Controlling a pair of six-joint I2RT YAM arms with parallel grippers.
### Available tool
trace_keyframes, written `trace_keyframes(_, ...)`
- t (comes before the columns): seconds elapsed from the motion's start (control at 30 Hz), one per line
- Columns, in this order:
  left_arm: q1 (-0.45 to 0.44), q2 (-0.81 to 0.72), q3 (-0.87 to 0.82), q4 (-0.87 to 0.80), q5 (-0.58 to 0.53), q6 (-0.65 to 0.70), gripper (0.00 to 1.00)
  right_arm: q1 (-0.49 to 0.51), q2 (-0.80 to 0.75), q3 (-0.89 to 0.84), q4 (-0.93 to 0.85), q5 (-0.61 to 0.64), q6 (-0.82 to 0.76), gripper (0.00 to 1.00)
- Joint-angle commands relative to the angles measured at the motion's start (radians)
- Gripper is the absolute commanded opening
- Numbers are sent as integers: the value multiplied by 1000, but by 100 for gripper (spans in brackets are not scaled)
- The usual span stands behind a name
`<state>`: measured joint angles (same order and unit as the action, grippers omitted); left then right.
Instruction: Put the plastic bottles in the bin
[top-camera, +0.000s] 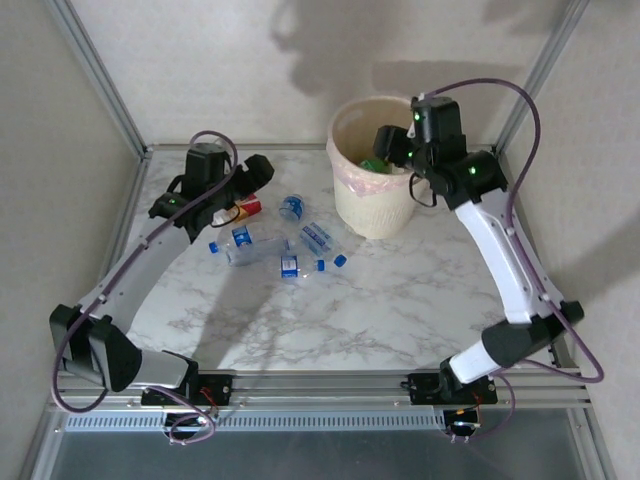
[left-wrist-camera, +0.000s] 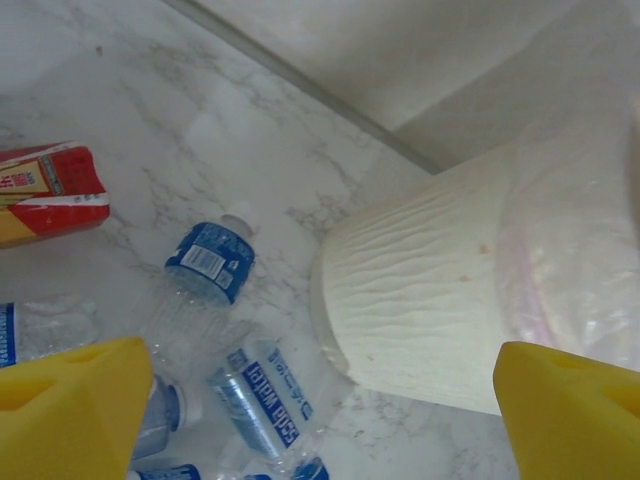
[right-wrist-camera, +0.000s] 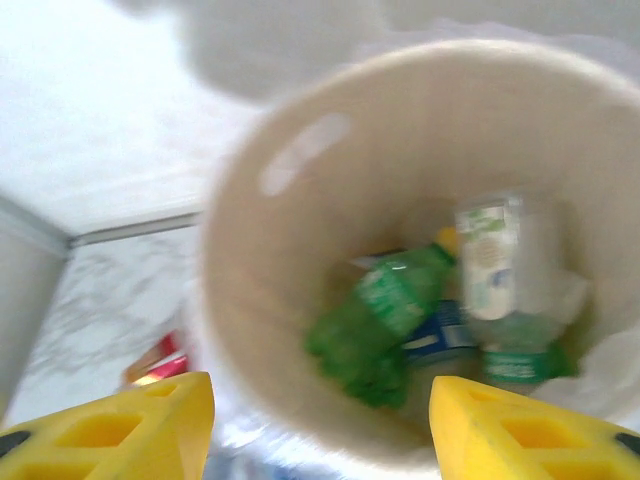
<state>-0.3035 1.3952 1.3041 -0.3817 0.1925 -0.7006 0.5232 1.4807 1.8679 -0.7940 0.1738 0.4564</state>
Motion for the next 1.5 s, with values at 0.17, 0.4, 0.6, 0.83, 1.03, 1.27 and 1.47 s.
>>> trace_keyframes(0.17, 9, 85, 34, -55, -72, 73, 86, 271, -197, -254, 181, 0, 12, 70)
trace_keyframes(0.4, -43, 218, 79, -56, -84, 55, 82, 360, -310, -479, 216, 17, 33, 70)
trace_keyframes(0.6, -63, 377, 192, -82, -124, 98, 86, 361, -381, -572, 208, -33, 14, 71)
trace_keyframes(0.83, -58, 634, 464, -194, -150, 262, 92, 371, -362, -584, 197, 18, 111, 74)
trace_keyframes(1.03, -54, 808, 648, -283, -211, 369, 90, 419, -295, -540, 188, 79, 196, 75)
trace_keyframes(1.27, -56, 884, 691, -334, -166, 411, 89, 425, -279, -535, 224, 104, 196, 79)
trace_keyframes(1.47, -84, 885, 656, -296, -129, 367, 90, 424, -206, -410, 137, 118, 82, 83)
